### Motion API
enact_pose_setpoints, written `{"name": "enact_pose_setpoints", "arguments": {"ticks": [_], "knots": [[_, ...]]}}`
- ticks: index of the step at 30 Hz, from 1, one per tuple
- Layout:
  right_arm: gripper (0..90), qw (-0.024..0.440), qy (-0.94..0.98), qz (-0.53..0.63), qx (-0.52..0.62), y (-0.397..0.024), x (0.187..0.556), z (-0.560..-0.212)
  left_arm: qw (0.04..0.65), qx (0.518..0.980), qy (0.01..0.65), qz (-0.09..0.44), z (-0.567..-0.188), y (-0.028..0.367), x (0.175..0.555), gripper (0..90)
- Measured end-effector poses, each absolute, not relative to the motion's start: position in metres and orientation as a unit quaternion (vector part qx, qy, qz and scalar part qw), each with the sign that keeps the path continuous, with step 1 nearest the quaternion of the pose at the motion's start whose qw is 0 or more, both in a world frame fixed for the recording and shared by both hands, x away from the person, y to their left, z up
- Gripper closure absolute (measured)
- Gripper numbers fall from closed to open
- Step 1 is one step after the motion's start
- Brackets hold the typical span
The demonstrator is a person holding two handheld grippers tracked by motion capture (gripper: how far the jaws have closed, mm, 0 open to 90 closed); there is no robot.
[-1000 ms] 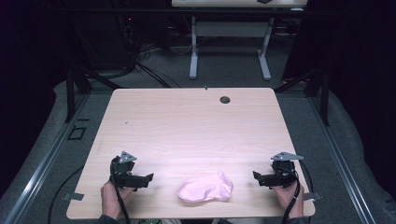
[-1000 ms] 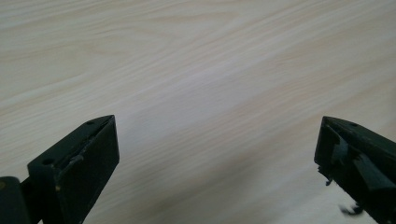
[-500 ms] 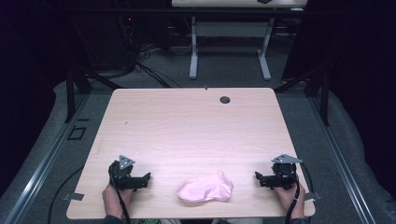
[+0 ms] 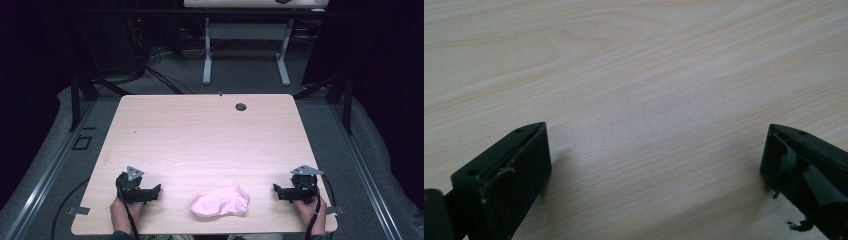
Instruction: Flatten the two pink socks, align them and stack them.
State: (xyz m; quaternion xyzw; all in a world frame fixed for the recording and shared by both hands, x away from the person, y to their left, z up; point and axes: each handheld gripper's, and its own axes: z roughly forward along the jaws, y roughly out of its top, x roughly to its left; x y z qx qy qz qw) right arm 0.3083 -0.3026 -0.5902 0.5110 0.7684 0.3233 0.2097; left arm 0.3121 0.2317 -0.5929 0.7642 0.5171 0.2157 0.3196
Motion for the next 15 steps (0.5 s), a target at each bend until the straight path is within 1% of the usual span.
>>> {"name": "enact_pose_setpoints", "arguments": {"ticks": [15], "knots": [[0.0,0.211,0.767,0.325,0.512,-0.3025,0.3097,-0.5905,0.32,0.764,0.517,0.217,-0.593,0.2315,0.312,0.2]]}}
